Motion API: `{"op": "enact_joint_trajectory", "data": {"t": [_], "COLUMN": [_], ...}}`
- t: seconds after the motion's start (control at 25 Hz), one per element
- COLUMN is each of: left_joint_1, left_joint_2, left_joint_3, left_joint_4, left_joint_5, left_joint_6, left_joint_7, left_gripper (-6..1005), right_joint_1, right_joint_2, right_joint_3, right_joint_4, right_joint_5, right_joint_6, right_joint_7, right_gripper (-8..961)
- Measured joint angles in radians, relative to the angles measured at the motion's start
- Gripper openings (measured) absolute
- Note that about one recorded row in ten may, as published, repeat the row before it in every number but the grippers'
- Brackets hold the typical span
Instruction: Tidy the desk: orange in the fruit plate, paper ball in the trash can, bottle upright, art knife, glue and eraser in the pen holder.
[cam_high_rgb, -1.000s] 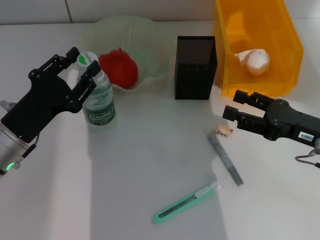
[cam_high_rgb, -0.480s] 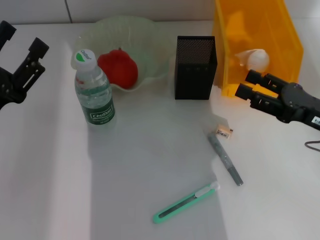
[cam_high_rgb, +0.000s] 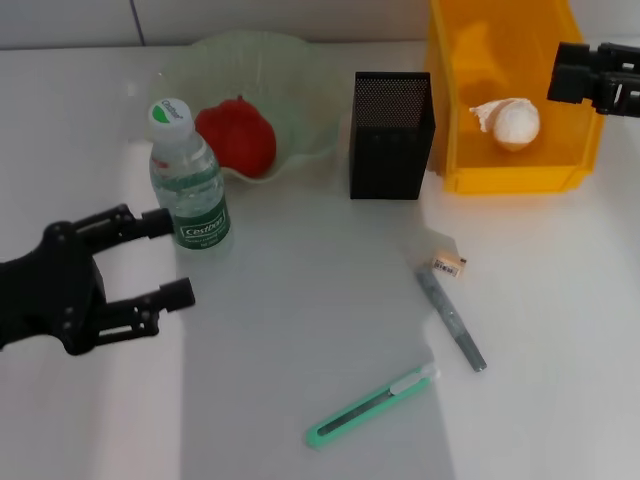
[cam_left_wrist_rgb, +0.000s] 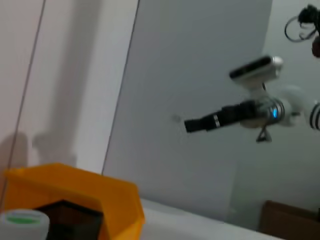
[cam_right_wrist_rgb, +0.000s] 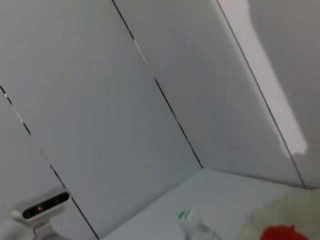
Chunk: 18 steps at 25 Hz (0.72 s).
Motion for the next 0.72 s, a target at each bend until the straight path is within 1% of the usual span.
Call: {"op": "enact_joint_trajectory", "data": {"t": [0.08, 0.12, 0.16, 0.2, 0.28, 0.32, 0.36, 0.4, 0.48, 0.6, 0.68, 0.72], "left_joint_1": [-0.009, -0.016, -0.021, -0.025, -0.03, -0.031, -0.031, -0.031, -0.031, -0.035, -0.039, -0.041], "left_joint_2": [-0.012, -0.018, -0.024, -0.03, -0.04, -0.043, -0.045, -0.046, -0.047, -0.047, -0.046, -0.046], "left_joint_3": [-0.031, -0.052, -0.072, -0.096, -0.135, -0.145, -0.154, -0.156, -0.157, -0.157, -0.158, -0.158], "left_joint_4": [0.022, 0.027, 0.029, 0.03, 0.033, 0.035, 0.037, 0.038, 0.038, 0.04, 0.039, 0.038], "left_joint_5": [0.093, 0.135, 0.168, 0.197, 0.233, 0.241, 0.248, 0.25, 0.251, 0.253, 0.254, 0.255], "left_joint_6": [-0.003, -0.005, -0.006, -0.007, -0.005, -0.004, -0.002, -0.002, -0.003, -0.009, -0.011, -0.012], "left_joint_7": [-0.043, -0.057, -0.065, -0.071, -0.077, -0.078, -0.078, -0.078, -0.079, -0.079, -0.079, -0.08], "left_gripper": [807, 807, 807, 807, 807, 807, 807, 807, 807, 807, 806, 806], "right_joint_1": [0.027, 0.059, 0.059, 0.076, 0.109, 0.149, 0.149, 0.168, 0.193, 0.209, 0.217, 0.221], "right_joint_2": [-0.004, -0.008, -0.008, -0.009, -0.009, -0.008, -0.008, -0.005, 0.006, 0.027, 0.029, 0.028], "right_joint_3": [-0.035, -0.093, -0.093, -0.126, -0.191, -0.271, -0.271, -0.31, -0.383, -0.477, -0.536, -0.588], "right_joint_4": [-0.178, -0.368, -0.368, -0.452, -0.571, -0.648, -0.648, -0.663, -0.673, -0.63, -0.592, -0.56], "right_joint_5": [-0.086, -0.199, -0.199, -0.256, -0.369, -0.478, -0.478, -0.528, -0.626, -0.722, -0.731, -0.732], "right_joint_6": [-0.03, -0.066, -0.066, -0.084, -0.118, -0.15, -0.15, -0.164, -0.177, -0.17, -0.167, -0.163], "right_joint_7": [0.158, 0.298, 0.298, 0.35, 0.443, 0.524, 0.524, 0.548, 0.567, 0.569, 0.554, 0.507], "right_gripper": [774, 773, 773, 773, 772, 772, 772, 771, 771, 770, 769, 769]}}
